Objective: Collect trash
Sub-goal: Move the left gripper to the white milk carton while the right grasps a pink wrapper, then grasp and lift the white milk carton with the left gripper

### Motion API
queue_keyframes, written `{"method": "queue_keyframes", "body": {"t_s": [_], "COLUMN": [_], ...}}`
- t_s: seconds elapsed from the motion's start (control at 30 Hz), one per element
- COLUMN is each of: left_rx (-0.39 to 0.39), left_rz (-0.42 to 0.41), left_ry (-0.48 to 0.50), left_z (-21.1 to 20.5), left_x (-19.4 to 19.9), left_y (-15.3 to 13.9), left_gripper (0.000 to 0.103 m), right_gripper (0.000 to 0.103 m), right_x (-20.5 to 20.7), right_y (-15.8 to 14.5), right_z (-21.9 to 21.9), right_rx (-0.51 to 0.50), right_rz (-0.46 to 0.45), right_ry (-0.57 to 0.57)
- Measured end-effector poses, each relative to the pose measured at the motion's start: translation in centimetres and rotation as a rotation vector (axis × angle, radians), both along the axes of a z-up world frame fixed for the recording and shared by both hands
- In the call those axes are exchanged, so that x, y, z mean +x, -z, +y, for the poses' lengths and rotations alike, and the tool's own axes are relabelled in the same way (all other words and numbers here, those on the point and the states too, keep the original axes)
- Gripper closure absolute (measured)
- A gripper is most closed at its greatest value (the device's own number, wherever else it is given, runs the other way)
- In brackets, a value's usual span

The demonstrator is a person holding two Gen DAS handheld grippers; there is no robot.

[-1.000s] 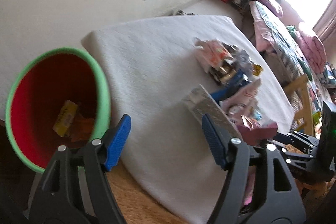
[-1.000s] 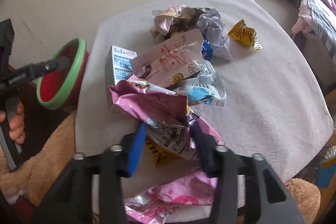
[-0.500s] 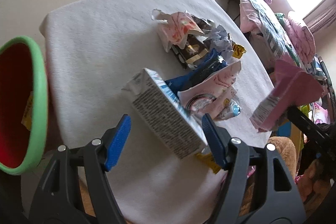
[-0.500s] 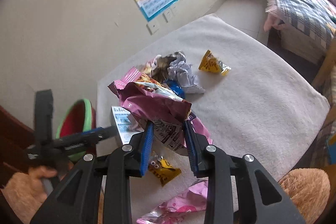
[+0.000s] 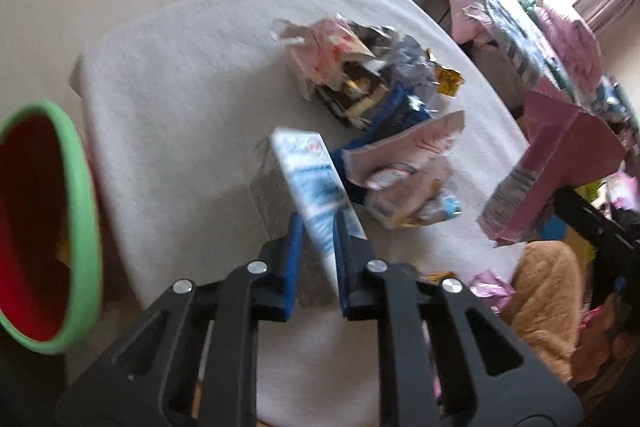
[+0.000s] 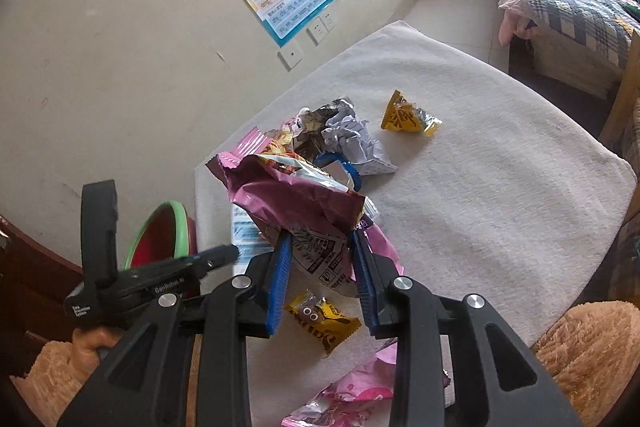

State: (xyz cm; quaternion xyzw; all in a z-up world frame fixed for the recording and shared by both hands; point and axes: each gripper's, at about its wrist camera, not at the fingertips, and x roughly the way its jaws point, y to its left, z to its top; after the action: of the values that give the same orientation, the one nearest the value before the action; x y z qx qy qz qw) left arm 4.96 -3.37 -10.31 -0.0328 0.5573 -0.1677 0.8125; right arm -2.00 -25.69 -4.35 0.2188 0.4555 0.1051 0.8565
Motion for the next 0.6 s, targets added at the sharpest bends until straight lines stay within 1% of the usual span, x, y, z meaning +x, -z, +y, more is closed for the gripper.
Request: {"method": "queue_keyframes", "body": {"t_s": [0.03,0.1,0.13,0.17,0.27,0.33,0.5,0.6], "left_rx": [0.005,-0.012,-0.018,-0.028,-0.019,-0.001,0.075,0.108], "left_rz": [0.002,0.021,0.026,0.027,0.039,0.042,0.056,0.057], "left_ry": [-0.003,-0.022,-0.038,-0.065,-0.092,-0.096,-0.078,-0.063], "left_z": [0.1,0.5,0.7,0.9,1.0,0.8,-0.2,-0.8], "left_x": [0.2,0.5,0.5,0.5,0.5,0.6,1.0,1.2], "left_y": [0.1,0.5,0.6,0.8,1.4,1.8,3.2,4.0], "left_gripper": [0.084,0.064,0.047,0.041,0.035,0.034,0.033,0.033], "right_gripper": [0.073,0.073,0.073,0.073,0.072,0.072,0.072,0.072], "right_x": [0.0,0.1,0.1,0.2,0.1,0.1,0.3,0.5], "right_y": [0.1,0.3,0.4,0.4,0.5,0.7,1.5,1.7], "right_z": [0.1,0.2,0.2,0.3,0.2,0.2,0.4,0.6], "right_rx": [0.002,0.006,0.007,0.008,0.011,0.017,0.026,0.022], "right_rz": [0.002,0.006,0.009,0.010,0.012,0.017,0.042,0.054], "right_ry": [-0.001,-0.004,-0.006,-0.005,-0.002,0.001,-0.002,-0.008]}}
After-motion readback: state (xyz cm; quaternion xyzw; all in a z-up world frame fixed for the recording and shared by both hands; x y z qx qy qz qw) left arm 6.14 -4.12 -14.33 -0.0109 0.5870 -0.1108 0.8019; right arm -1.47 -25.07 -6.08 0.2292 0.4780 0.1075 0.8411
